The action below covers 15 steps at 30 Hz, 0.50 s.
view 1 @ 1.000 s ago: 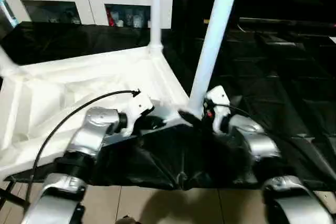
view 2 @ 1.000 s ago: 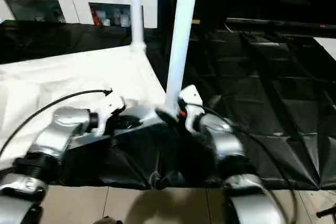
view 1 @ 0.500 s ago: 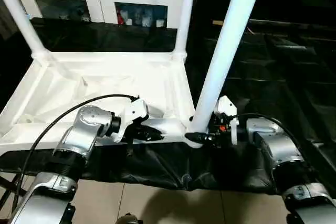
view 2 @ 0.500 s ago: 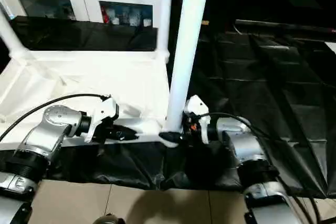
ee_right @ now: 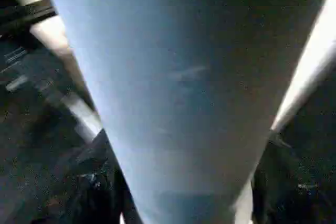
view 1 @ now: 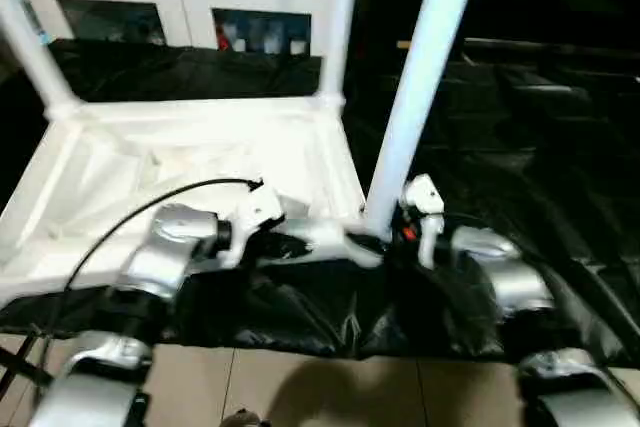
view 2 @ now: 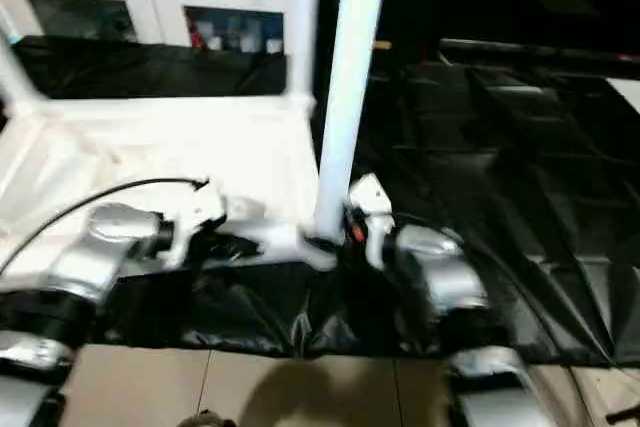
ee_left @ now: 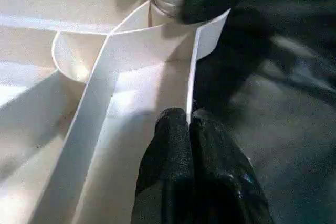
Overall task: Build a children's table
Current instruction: Rotate leg to tighten
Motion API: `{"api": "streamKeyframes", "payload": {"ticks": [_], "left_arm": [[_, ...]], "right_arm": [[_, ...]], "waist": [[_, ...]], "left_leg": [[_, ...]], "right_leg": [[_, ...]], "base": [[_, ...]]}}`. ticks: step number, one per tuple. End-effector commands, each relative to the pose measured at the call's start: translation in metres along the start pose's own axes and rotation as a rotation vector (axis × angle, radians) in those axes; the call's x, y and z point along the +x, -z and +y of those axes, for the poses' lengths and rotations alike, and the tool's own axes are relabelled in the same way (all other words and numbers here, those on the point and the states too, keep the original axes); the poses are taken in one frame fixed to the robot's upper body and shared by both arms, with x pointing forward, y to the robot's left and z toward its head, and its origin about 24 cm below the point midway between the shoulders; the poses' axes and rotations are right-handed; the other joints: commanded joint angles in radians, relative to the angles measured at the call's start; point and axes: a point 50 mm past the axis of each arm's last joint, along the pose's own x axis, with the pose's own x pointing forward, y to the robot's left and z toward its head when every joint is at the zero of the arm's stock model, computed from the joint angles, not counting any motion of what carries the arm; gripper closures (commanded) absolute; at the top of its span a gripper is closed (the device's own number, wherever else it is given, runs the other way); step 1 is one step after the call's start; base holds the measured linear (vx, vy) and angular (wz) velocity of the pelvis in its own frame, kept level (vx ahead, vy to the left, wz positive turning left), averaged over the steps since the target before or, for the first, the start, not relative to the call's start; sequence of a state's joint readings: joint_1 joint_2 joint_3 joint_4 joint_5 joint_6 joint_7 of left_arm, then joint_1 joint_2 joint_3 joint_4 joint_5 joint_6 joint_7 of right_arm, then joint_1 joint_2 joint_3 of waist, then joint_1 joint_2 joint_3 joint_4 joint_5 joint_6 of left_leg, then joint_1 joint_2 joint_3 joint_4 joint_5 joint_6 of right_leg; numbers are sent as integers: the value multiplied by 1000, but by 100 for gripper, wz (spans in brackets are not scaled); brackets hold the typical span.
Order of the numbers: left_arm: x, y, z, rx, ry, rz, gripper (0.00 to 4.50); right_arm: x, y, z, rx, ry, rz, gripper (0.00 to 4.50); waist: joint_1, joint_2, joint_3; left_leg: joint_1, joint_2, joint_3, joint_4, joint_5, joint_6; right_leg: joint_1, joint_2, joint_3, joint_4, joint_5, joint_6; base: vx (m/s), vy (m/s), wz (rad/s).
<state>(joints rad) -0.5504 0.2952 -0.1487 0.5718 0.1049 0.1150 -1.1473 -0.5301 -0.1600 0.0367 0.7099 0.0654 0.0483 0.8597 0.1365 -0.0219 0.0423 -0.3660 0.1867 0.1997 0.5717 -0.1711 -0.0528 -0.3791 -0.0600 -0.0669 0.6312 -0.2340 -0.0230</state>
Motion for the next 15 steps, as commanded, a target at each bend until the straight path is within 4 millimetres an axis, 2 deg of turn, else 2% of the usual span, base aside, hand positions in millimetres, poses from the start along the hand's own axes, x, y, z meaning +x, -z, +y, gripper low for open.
{"api": "streamKeyframes", "payload": {"ticks": [1,5,6,7,9,11,15], "left_arm": [[33,-35,-7,36,-25,-122,450],[50,-43,-12,25,-71,-138,450],[54,-45,-12,26,-88,-139,450],[57,-48,-13,24,-107,-139,450],[60,-49,-14,32,-103,-136,450],[60,-49,-15,34,-95,-134,450],[53,-45,-14,42,-76,-126,450]], "right_arm": [[40,7,45,-25,-168,67,182],[56,3,45,26,-7,59,183],[60,3,45,7,35,66,183],[65,2,46,-28,77,74,183],[68,1,47,-54,91,73,183],[69,-1,47,-43,93,61,127],[67,-9,45,-24,49,12,76]], "waist": [[-5,-3,-49],[-5,-3,-55],[-5,0,-55],[-8,0,-54],[-6,1,-54],[-6,2,-55],[-8,3,-54]], "left_leg": [[20,63,-33,-66,-195,12],[16,59,-30,-59,-133,30],[14,57,-30,-58,-118,38],[15,58,-30,-59,-120,36],[15,55,-29,-59,-141,30],[13,56,-30,-59,-139,34],[14,59,-30,-61,-145,46]], "right_leg": [[32,-107,60,-92,-186,-183],[36,-105,60,-79,-61,-199],[37,-104,59,-77,-35,-204],[34,-104,59,-78,-43,-205],[36,-105,59,-84,-89,-191],[37,-105,60,-83,-82,-186],[36,-103,59,-80,-55,-188]], "base": [[0,0,0],[0,0,0],[0,0,0],[0,0,0],[0,0,0],[0,0,0],[0,0,0]]}}
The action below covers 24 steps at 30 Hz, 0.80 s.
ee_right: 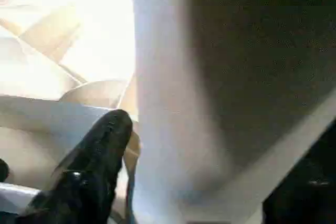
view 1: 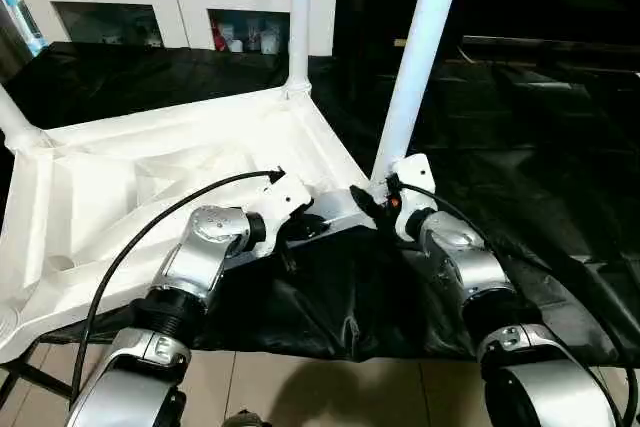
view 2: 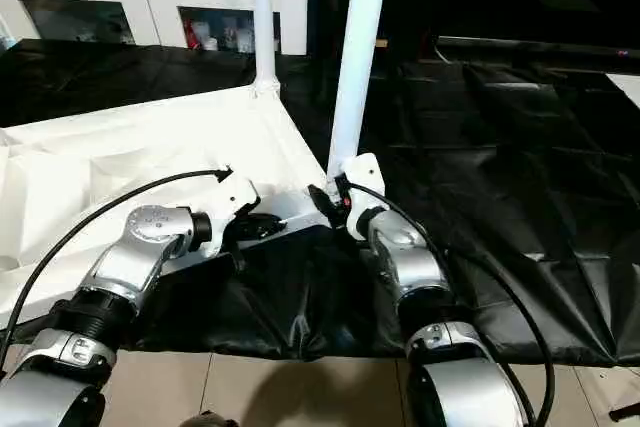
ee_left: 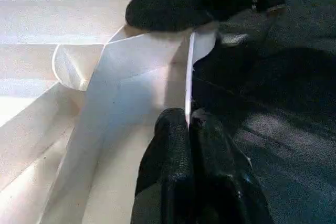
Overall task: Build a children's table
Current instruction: Rotate leg to tighten
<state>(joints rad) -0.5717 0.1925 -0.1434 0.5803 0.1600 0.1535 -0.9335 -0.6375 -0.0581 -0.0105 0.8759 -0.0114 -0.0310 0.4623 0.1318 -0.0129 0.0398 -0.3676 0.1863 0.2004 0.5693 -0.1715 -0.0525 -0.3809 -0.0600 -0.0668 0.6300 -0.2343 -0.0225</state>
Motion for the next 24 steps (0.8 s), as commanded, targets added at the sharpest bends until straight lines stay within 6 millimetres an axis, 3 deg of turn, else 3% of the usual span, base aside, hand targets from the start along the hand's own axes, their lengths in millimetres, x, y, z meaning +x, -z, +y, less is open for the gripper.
{"api": "streamKeyframes", "payload": {"ticks": [1,5,9,13,18,20,21,23,24], "left_arm": [[23,-30,-19,54,99,-110,450],[14,-26,-17,77,144,-106,450],[-1,-20,-11,97,213,-90,450],[-14,-16,-6,108,268,-66,450],[-24,-10,-2,112,317,-28,450],[-28,-8,-1,111,327,-20,450],[-30,-7,0,110,331,-18,450],[-30,-7,-1,108,334,-18,450],[-31,-7,-1,106,336,-19,450]], "right_arm": [[18,0,63,-45,-324,23,66],[11,-1,63,-82,-450,-3,61],[-6,1,62,-117,-699,-1,61],[-20,3,56,-151,-838,35,61],[-31,6,53,-163,-954,78,61],[-37,7,52,-155,-1007,102,82],[-39,8,53,-149,-1028,110,88],[-40,8,53,-148,-1035,112,98],[-41,9,53,-146,-1040,114,110]], "waist": [[-5,-7,-51],[-8,-10,-53],[-5,-13,-53],[-3,-13,-49],[7,-17,-49],[12,-16,-49],[13,-29,-49],[17,-22,-49],[18,-24,-49]], "left_leg": [[15,59,-31,-58,-146,46],[11,58,-30,-55,-133,60],[7,60,-27,-49,-103,100],[10,62,-27,-52,-136,88],[14,65,-28,-53,-137,79],[14,64,-27,-52,-132,82],[13,64,-25,-51,-122,87],[14,65,-26,-51,-115,87],[14,65,-26,-52,-119,83]], "right_leg": [[38,-103,59,-79,-56,-189],[43,-103,57,-76,-34,-194],[45,-99,53,-67,41,-207],[42,-102,52,-76,-41,-211],[38,-102,54,-73,-51,-217],[39,-102,54,-73,-47,-216],[39,-101,54,-72,-34,-216],[36,-103,54,-71,-42,-214],[36,-104,53,-72,-54,-214]], "base": [[0,0,0],[0,0,0],[0,0,0],[0,0,0],[0,0,0],[0,0,0],[0,0,0],[0,0,0],[0,0,0]]}}
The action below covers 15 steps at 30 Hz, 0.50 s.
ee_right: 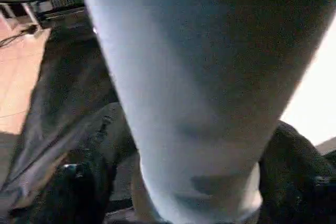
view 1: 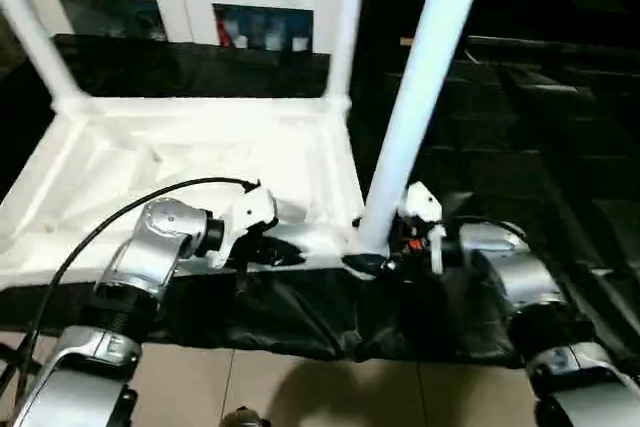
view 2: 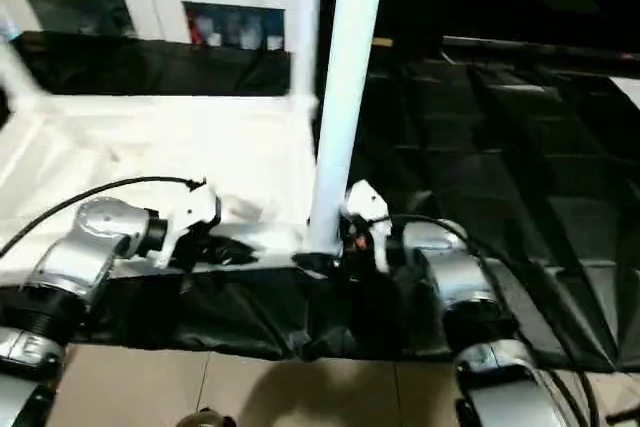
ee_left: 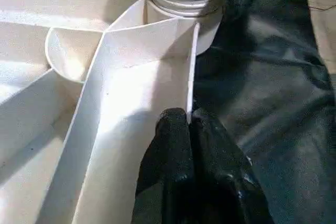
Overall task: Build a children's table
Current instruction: Rotate leg to tighten
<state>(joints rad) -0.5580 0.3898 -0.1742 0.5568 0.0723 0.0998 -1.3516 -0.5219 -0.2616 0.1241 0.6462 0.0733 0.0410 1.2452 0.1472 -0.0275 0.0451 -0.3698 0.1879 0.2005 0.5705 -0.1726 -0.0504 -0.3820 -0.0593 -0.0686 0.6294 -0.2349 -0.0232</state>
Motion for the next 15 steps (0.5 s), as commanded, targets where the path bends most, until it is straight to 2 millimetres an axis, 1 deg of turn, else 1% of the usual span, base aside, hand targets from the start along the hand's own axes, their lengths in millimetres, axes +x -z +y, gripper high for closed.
{"api": "streamKeyframes", "payload": {"ticks": [1,2,3,5,9,10,11,12,13,14,15], "left_arm": [[17,-21,-1,64,0,-73,450],[17,-21,-1,63,1,-74,450],[18,-21,-2,62,4,-75,450],[18,-21,-3,60,7,-77,450],[18,-20,-4,59,13,-80,450],[19,-21,-4,59,11,-81,450],[19,-21,-4,59,11,-81,450],[20,-21,-4,59,6,-83,450],[22,-22,-3,54,-16,-90,450],[23,-22,-2,53,-25,-91,450],[25,-23,0,46,-60,-99,450]], "right_arm": [[41,-3,33,-33,-304,21,119],[41,-2,34,-32,-307,22,119],[41,-2,34,-28,-314,24,132],[41,-2,36,-23,-323,26,139],[42,-2,37,-17,-329,24,173],[43,-2,38,-13,-320,20,173],[43,-2,38,-13,-320,20,176],[44,-2,38,-13,-315,18,180],[47,-1,37,-10,-278,10,180],[48,-1,37,-9,-261,9,181],[52,1,34,-13,-200,8,182]], "waist": [[3,-9,-53],[2,-13,-53],[3,-12,-53],[3,-10,-54],[3,-10,-54],[3,-8,-55],[2,-9,-55],[2,-8,-55],[3,-5,-55],[2,-6,-55],[0,-5,-54]], "left_leg": [[16,63,-27,-53,-120,78],[16,63,-27,-54,-124,74],[16,62,-27,-54,-123,72],[16,64,-28,-55,-119,70],[15,62,-27,-53,-114,72],[15,61,-27,-53,-114,70],[15,62,-27,-53,-116,70],[16,62,-27,-53,-118,68],[15,61,-27,-53,-119,67],[16,62,-28,-53,-119,65],[17,62,-27,-54,-122,61]], "right_leg": [[37,-104,55,-72,-61,-212],[37,-105,55,-73,-73,-209],[38,-105,55,-73,-76,-208],[38,-105,55,-72,-71,-205],[38,-104,55,-71,-56,-206],[39,-105,56,-71,-57,-205],[39,-104,55,-72,-59,-203],[38,-104,55,-72,-62,-204],[38,-105,56,-72,-62,-205],[38,-104,55,-72,-59,-205],[36,-103,55,-73,-60,-208]], "base": [[0,0,0],[0,0,0],[0,0,0],[0,0,0],[0,0,0],[0,0,0],[0,0,0],[0,0,0],[0,0,0],[0,0,0],[0,0,0]]}}
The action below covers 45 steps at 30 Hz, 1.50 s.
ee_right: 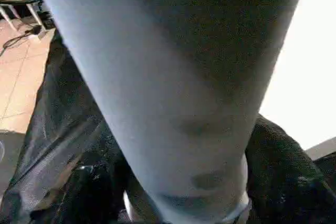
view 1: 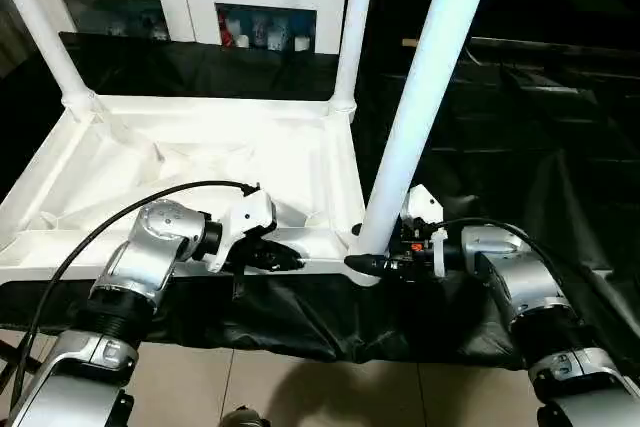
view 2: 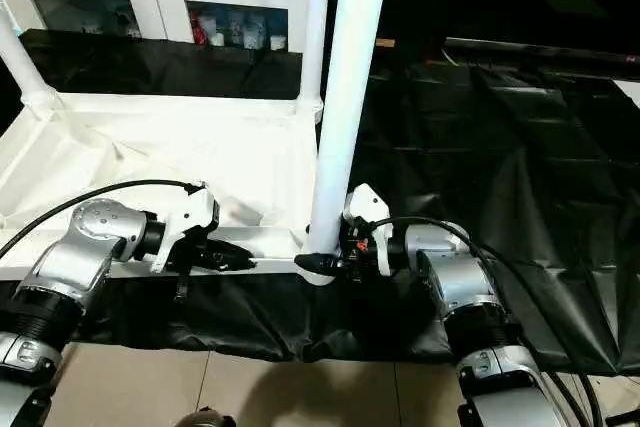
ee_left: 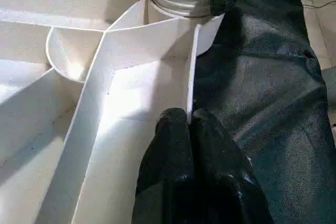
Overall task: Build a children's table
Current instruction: Rotate leg to tighten
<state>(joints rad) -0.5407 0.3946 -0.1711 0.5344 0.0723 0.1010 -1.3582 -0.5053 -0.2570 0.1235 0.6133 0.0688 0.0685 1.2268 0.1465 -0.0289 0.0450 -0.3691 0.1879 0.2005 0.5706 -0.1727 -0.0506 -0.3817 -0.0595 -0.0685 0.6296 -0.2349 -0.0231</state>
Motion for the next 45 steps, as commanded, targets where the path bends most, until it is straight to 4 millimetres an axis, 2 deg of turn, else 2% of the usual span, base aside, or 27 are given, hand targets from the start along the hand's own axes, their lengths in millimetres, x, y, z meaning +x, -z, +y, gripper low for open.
{"api": "streamKeyframes", "payload": {"ticks": [1,4,6,7,8,9,12,14,15,17,18,20,24,27,28,29,30,31,33,35,36,38,39,40,41,43,45], "left_arm": [[28,-26,4,38,-83,-102,450],[40,-32,9,24,-173,-131,450],[49,-36,9,13,-199,-137,450],[50,-36,9,12,-200,-137,450],[57,-39,9,3,-219,-145,450],[62,-42,9,-3,-235,-149,450],[74,-49,9,-5,-284,-147,450],[75,-49,9,-5,-287,-146,450],[80,-53,7,-5,-291,-161,450],[81,-54,6,-4,-287,-169,450],[82,-55,5,0,-281,-176,450],[80,-54,4,8,-270,-181,450],[74,-50,3,20,-253,-183,450],[68,-46,1,29,-215,-181,450],[65,-43,2,34,-212,-173,450],[63,-42,2,36,-209,-166,450],[61,-40,2,40,-206,-156,450],[58,-38,3,46,-207,-147,450],[56,-38,5,47,-213,-142,450],[50,-36,7,57,-230,-125,450],[47,-35,8,62,-239,-115,450],[40,-34,8,51,-223,-117,450],[38,-34,7,49,-217,-119,450],[36,-34,7,47,-213,-120,406],[33,-33,6,42,-205,-119,395],[28,-31,4,44,-179,-105,389],[27,-31,4,45,-178,-102,374]], "right_arm": [[53,1,32,-28,-185,6,183],[66,7,24,7,13,30,184],[75,7,19,32,125,27,184],[75,7,19,34,131,27,184],[81,6,15,64,213,24,184],[84,6,12,89,280,26,185],[94,3,5,157,412,26,185],[95,2,5,159,417,25,185],[100,-2,6,142,437,11,185],[101,-3,6,131,443,5,185],[101,-5,5,122,450,-9,185],[99,-7,3,133,447,-45,129],[94,-11,1,126,412,-89,94],[85,-13,-2,63,386,-89,66],[81,-12,-3,40,356,-90,66],[78,-12,-3,27,337,-89,66],[75,-12,-3,11,317,-86,66],[70,-11,-3,-2,289,-84,66],[66,-11,-4,-16,272,-82,66],[59,-11,-7,-30,265,-80,66],[55,-11,-9,-40,273,-74,66],[47,-10,-14,-44,291,-68,66],[46,-9,-15,-44,295,-66,66],[44,-9,-16,-45,301,-65,59],[43,-9,-16,-46,304,-65,59],[42,-9,-17,-46,309,-66,59],[41,-9,-17,-46,309,-67,59]], "waist": [[-1,-4,-52],[-7,-4,-47],[-12,-3,-44],[-15,-3,-43],[-17,0,-41],[-19,1,-42],[-26,0,-45],[-27,-2,-49],[-26,-5,-52],[-27,-4,-54],[-29,-5,-57],[-31,-4,-56],[-33,-2,-51],[-34,0,-53],[-35,-2,-56],[-35,-2,-56],[-34,-3,-60],[-33,-3,-60],[-31,-4,-58],[-28,-2,-57],[-29,-2,-56],[-29,1,-56],[-30,0,-56],[-29,3,-59],[-30,2,-59],[-28,2,-60],[-30,1,-59]], "left_leg": [[17,62,-28,-56,-135,54],[22,62,-30,-62,-187,28],[25,62,-35,-68,-219,4],[25,61,-36,-69,-229,0],[27,61,-38,-73,-252,-7],[32,63,-38,-74,-261,-15],[33,62,-38,-74,-256,-24],[29,57,-34,-68,-221,-4],[23,56,-33,-65,-182,13],[20,54,-32,-64,-148,25],[18,54,-31,-60,-116,44],[16,54,-31,-59,-110,57],[20,58,-31,-64,-156,48],[20,59,-32,-63,-154,44],[18,58,-31,-60,-129,53],[18,58,-31,-60,-129,53],[13,57,-29,-53,-86,77],[12,55,-28,-51,-72,94],[11,55,-26,-50,-77,102],[13,57,-27,-51,-98,98],[13,60,-28,-54,-117,86],[15,62,-29,-55,-129,73],[14,62,-29,-55,-127,72],[16,63,-28,-53,-115,69],[15,62,-28,-53,-106,72],[12,61,-28,-50,-84,84],[10,61,-27,-50,-83,89]], "right_leg": [[35,-105,56,-76,-79,-208],[31,-110,59,-87,-173,-200],[30,-114,62,-98,-268,-178],[30,-113,61,-99,-288,-173],[30,-113,61,-103,-327,-160],[28,-113,63,-104,-325,-160],[29,-112,66,-100,-282,-173],[34,-111,66,-97,-223,-172],[39,-110,66,-90,-163,-173],[42,-107,64,-84,-106,-181],[43,-105,62,-77,-40,-192],[44,-105,61,-76,-22,-198],[41,-106,61,-84,-89,-198],[42,-106,61,-81,-74,-201],[45,-105,61,-74,-17,-211],[45,-105,61,-74,-17,-211],[48,-103,61,-63,67,-222],[47,-100,59,-61,101,-227],[47,-100,58,-62,104,-230],[46,-100,56,-66,67,-231],[44,-101,55,-68,27,-229],[44,-103,56,-68,7,-230],[44,-102,56,-68,9,-232],[43,-102,57,-63,39,-240],[43,-100,57,-61,56,-245],[46,-100,55,-56,107,-258],[46,-100,54,-56,111,-260]], "base": [[0,0,0],[0,0,0],[0,0,0],[0,0,0],[0,0,0],[0,0,0],[0,0,0],[0,0,0],[0,0,0],[0,0,0],[0,0,0],[0,0,0],[0,0,0],[0,0,0],[0,0,0],[0,0,0],[0,0,0],[0,0,0],[0,0,0],[0,0,0],[0,0,0],[0,0,0],[0,0,0],[0,0,0],[0,0,0],[0,0,0],[0,0,0]]}}
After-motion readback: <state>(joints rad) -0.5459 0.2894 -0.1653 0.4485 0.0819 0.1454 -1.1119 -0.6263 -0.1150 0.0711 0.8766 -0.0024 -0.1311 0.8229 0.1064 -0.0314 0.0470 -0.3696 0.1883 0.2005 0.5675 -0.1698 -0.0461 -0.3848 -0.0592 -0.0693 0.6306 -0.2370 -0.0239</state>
